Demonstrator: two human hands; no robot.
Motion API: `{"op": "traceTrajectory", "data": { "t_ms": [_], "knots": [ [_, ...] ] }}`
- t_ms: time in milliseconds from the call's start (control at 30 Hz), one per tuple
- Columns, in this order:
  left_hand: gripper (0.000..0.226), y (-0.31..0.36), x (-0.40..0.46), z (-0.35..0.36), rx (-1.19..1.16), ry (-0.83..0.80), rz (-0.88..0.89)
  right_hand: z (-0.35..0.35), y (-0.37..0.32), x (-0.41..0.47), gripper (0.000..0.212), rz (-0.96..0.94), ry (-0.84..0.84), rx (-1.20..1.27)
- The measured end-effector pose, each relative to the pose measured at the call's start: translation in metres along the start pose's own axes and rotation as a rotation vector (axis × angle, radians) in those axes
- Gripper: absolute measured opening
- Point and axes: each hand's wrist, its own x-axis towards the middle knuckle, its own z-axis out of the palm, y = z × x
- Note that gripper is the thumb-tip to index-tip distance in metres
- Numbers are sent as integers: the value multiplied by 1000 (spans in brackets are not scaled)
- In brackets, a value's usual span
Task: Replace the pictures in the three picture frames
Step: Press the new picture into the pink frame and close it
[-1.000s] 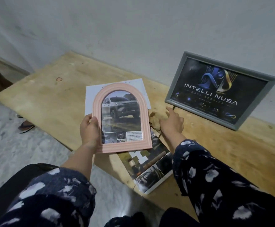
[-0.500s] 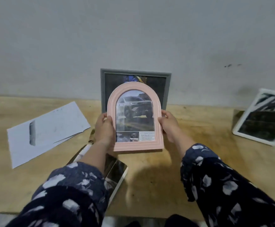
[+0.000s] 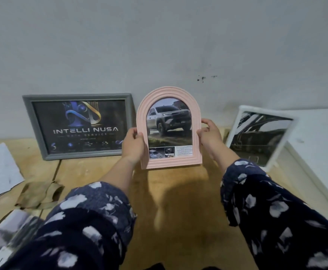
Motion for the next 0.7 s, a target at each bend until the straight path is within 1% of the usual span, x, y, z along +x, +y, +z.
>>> {"op": "traceTrajectory", "data": {
  "t_ms": [33,133,267,433,533,633,700],
  "knots": [
    [22,9,17,37,14,24,-2,-19,1,34,37,6,1,-30],
    [24,20,27,53,39,53,10,-23,3,56,32,-17,21,-40],
    [27,31,39,80,50,113,-20,-29,8,83,34,-36,29,-62],
    [27,32,40,93,42,158,-20,-26,19,92,37,-32,13,-78],
    [28,29,41,95,50,161,-27,-27,22,94,35,-57,24,-104],
    [31,32,38,95,82,148,-27,-28,21,95,31,-43,17,-112],
    [35,34,34,93,89,141,-30,-30,20,92,35,-27,-8,-120]
  ]
}}
